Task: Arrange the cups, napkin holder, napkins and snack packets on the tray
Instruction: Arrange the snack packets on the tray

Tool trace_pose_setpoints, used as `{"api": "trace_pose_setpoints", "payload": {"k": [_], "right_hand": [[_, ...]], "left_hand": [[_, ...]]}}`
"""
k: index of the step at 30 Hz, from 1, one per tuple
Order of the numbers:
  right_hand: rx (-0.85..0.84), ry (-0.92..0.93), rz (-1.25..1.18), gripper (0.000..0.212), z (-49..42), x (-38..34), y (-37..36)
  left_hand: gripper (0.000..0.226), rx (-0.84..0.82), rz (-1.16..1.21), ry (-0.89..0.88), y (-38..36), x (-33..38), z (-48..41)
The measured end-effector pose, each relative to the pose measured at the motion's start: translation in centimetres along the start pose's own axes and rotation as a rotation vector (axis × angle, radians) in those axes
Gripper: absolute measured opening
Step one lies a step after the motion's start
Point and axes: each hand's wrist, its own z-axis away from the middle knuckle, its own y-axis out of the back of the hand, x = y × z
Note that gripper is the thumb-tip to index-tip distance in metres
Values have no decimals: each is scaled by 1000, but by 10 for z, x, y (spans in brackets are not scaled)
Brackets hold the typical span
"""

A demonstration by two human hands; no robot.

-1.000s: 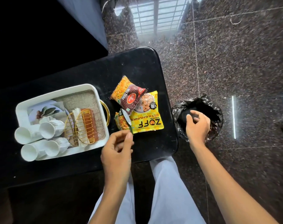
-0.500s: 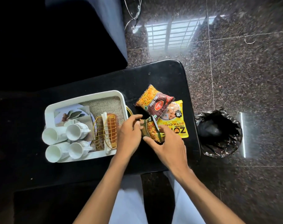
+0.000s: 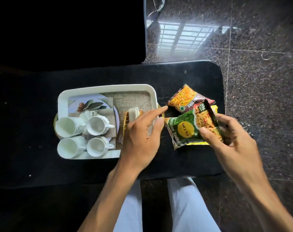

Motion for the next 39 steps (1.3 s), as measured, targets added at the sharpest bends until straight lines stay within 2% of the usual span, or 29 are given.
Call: {"api": "trace_pose_setpoints", "payload": {"k": [4,9,14,18,24,32,36,39], "right_hand": [[-62,31,-23,40,-2,-48,-33],[-91,75,-122,38,-11,-97,-114],[-171,69,-264,32,-27,-132,-202],[-210,108,-154,36,-49,-144,-267],[-258,98,43,36,-79,-143,-336],[-293,27,199,38,-85,-125,-368],[-289,41,181,42,-80,-123,-369],[-279,23,134,46,-77,-125,-358]], "left_hand": [[38,-214,34,-19,48,-12,-19],[37,-315,94,72,114,-54,-44],[35,-5,54,96,170,-98,-58],[32,158,-27,171,201,-134,-76],[25,187,-130,335,207,-181,-97],[23,148,-191,474,198,-213,-95],[27,164,-209,507,192,-215,-91],[33,252,-170,532,194,-213,-85]]}}
